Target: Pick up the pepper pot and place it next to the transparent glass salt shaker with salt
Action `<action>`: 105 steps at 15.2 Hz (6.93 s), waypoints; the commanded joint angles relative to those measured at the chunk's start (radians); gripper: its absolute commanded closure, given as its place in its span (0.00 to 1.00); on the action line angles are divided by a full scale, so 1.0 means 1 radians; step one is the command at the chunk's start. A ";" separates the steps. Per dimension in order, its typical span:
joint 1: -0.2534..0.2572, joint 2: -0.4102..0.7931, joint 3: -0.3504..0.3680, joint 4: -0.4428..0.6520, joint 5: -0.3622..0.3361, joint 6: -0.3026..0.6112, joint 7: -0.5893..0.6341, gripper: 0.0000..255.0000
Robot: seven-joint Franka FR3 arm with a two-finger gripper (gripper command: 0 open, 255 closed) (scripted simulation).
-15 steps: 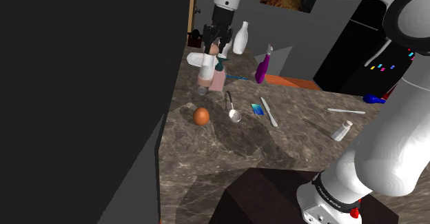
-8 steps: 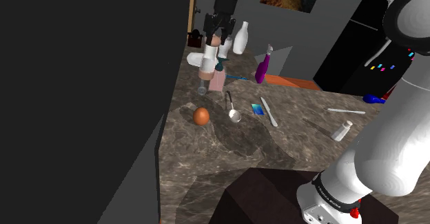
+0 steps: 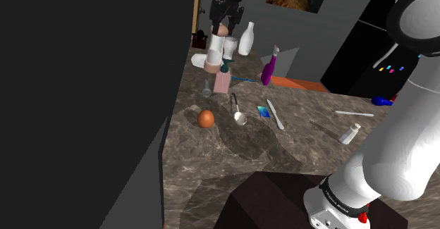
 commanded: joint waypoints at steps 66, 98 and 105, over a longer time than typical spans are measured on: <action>-0.328 -1.024 -0.698 -0.533 -0.591 -0.402 -0.990 1.00; -0.378 -1.152 -0.915 -0.841 -0.786 -0.142 -1.046 1.00; -0.388 -1.170 -0.966 -0.922 -0.829 -0.070 -1.034 1.00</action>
